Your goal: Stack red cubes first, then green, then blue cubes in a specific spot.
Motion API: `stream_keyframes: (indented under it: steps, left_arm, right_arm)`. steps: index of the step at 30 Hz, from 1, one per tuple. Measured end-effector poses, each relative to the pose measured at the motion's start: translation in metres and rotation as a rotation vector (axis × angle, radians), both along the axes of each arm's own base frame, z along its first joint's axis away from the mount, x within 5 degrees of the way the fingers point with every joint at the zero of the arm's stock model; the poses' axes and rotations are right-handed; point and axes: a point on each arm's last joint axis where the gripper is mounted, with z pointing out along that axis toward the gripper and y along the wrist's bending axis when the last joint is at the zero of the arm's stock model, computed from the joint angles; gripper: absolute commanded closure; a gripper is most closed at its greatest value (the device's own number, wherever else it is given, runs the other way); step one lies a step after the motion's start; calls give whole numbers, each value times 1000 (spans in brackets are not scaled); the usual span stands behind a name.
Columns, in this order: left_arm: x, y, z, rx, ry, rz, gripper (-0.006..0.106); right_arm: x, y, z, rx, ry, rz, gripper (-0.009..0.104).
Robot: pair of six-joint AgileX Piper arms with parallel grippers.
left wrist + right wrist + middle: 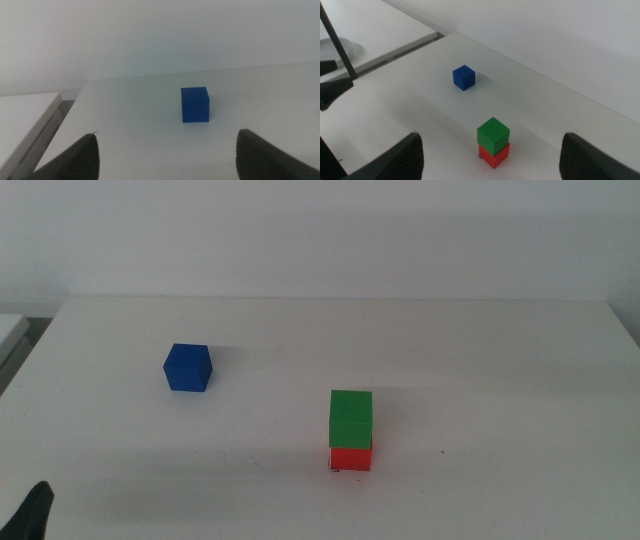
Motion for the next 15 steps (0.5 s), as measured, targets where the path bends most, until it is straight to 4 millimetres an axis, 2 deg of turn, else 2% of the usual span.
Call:
stream_keyframes:
  steps: [9,12,15]
  left_arm:
    - [2,1,4,58,40,3,7]
    - [14,0,36,62,120,1,7]
    - [35,-2,64,15,209,-3,7]
  right_arm:
    - [0,0,0,16,14,-8,13]
    - [0,0,0,16,14,-8,13]
    - [0,0,0,16,14,-8,13]
